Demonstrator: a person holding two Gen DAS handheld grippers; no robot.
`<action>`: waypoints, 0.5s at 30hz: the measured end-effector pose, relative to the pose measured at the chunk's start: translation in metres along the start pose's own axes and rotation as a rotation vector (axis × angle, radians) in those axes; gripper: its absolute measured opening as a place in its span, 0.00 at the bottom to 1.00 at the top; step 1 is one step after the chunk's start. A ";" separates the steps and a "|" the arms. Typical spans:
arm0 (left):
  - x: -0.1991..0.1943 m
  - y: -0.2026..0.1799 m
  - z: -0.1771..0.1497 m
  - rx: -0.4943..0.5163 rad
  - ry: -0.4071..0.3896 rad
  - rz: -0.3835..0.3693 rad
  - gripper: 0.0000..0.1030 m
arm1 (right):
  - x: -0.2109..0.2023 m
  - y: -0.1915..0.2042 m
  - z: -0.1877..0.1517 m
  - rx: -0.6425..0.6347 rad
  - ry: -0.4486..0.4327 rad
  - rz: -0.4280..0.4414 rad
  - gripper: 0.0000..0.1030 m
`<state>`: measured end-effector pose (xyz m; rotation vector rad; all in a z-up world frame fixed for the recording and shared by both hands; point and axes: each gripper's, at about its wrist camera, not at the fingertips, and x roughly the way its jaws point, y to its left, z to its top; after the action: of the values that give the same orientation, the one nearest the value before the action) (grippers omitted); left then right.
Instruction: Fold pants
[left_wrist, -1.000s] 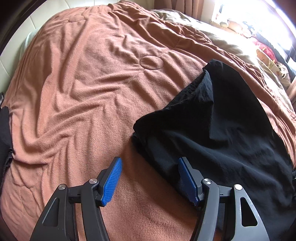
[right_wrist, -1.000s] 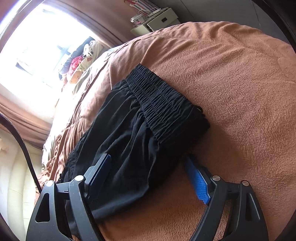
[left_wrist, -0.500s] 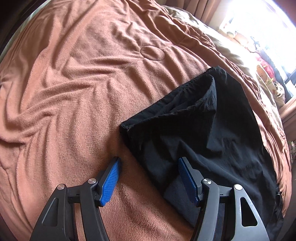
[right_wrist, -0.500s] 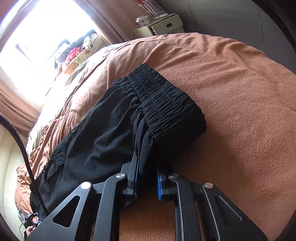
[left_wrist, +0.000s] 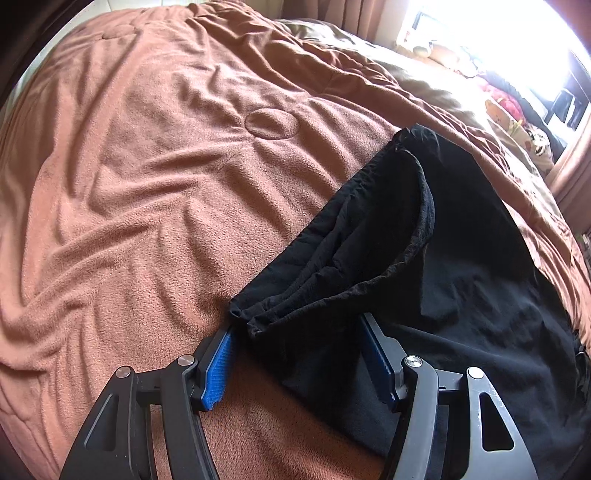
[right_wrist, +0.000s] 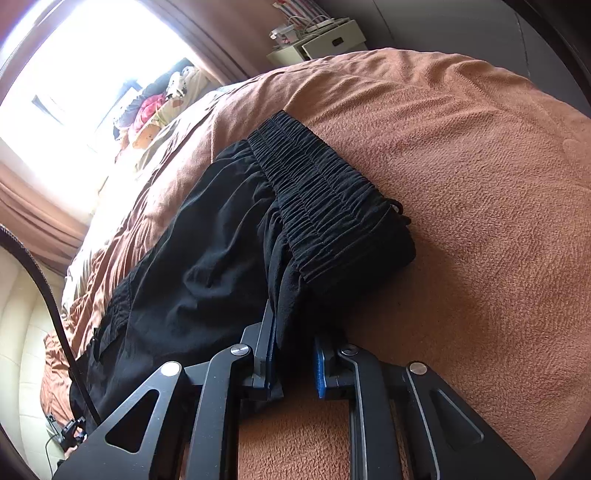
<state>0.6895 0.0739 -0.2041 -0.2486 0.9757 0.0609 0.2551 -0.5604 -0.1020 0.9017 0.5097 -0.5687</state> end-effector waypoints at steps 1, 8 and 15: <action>0.001 0.000 0.000 0.007 -0.005 0.005 0.61 | -0.001 0.002 -0.001 -0.004 -0.002 -0.001 0.13; -0.010 0.000 0.006 0.033 -0.028 0.030 0.08 | -0.006 0.018 -0.003 -0.103 -0.020 -0.058 0.12; -0.042 -0.009 0.018 0.017 -0.072 0.059 0.07 | -0.031 0.043 -0.001 -0.153 -0.087 -0.051 0.08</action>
<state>0.6815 0.0717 -0.1580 -0.2004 0.9121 0.1145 0.2601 -0.5313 -0.0585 0.7169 0.4914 -0.6040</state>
